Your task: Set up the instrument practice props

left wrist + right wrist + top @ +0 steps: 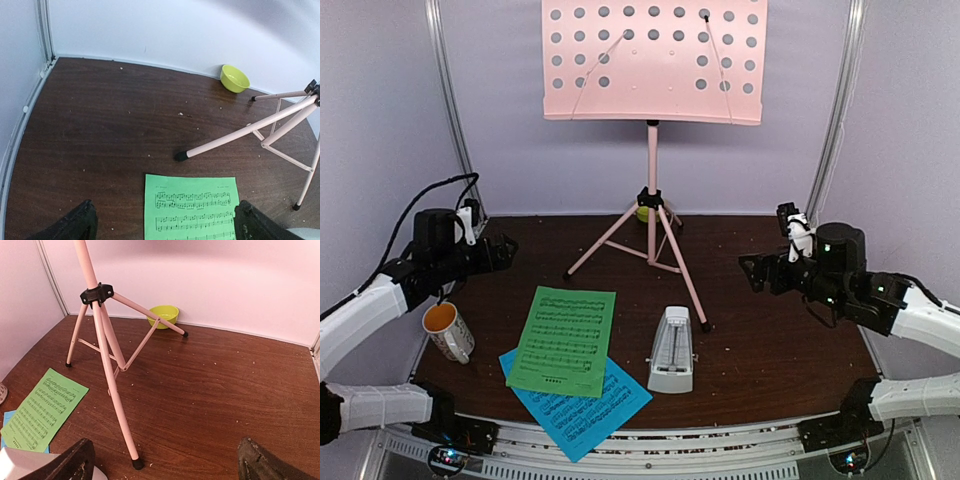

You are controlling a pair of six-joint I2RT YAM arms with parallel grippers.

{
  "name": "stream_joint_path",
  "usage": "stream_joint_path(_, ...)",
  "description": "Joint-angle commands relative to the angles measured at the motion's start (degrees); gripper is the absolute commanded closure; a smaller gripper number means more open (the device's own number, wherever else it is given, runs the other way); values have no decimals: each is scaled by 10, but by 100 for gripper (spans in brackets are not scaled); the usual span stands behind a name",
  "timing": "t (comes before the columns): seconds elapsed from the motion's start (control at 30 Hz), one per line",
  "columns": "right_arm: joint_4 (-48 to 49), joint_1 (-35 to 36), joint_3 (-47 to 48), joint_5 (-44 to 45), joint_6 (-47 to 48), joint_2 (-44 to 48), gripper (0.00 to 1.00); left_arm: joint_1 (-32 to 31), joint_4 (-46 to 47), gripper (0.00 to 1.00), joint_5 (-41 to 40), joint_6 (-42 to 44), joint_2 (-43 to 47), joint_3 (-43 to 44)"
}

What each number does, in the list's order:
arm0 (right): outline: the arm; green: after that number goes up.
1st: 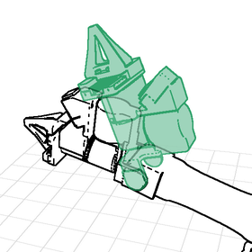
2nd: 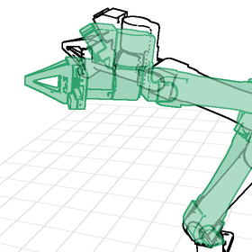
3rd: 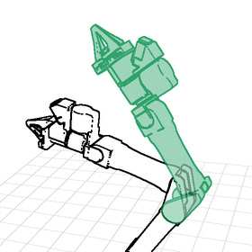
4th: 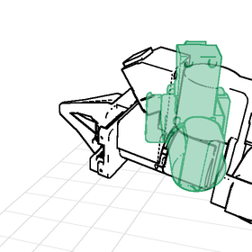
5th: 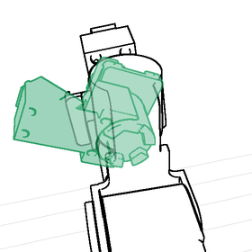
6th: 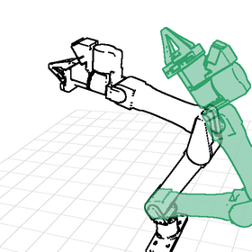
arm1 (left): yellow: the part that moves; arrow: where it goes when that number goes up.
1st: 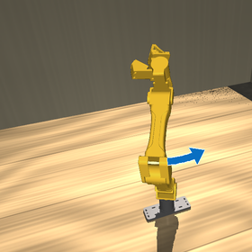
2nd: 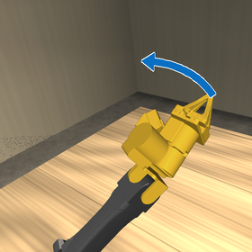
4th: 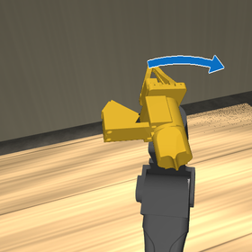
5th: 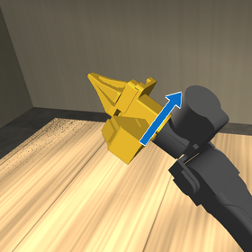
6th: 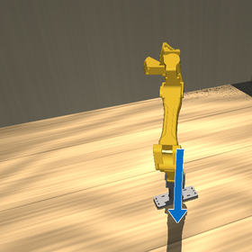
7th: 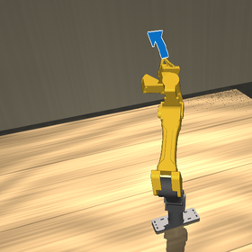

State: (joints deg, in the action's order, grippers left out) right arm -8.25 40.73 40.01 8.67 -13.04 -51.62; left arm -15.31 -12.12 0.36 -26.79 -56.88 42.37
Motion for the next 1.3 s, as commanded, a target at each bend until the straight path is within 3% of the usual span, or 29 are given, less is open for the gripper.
stream_joint_path(0.0, -22, -6, -15, -2, 7, 28, 0, 2, -56, 2, 11, -43, 8, -3)
stream_joint_path(0.13, -7, -6, -33, -71, -7, 53, 0, -5, -79, 2, 68, -73, 29, -38)
stream_joint_path(0.3, 4, 5, -28, -141, -37, 63, 0, -40, -167, 2, 42, -73, 70, -61)
stream_joint_path(0.47, -37, 71, 29, -113, -40, 50, 0, -92, -192, 2, 32, -105, 80, -90)
stream_joint_path(0.63, -83, 195, 109, -11, -1, 20, 0, -130, -166, 3, 52, -147, 78, -127)
stream_joint_path(0.9, -44, 402, 172, 92, 77, -144, 2, -148, -153, 3, 53, -123, 24, -106)
stream_joint_path(1.1, -18, 456, 245, 109, 115, -299, 5, -139, -114, 2, 71, -92, -70, -53)
stream_joint_path(1.27, -56, 471, 328, 128, 146, -423, 13, -121, -105, 3, 87, -54, -162, 15)
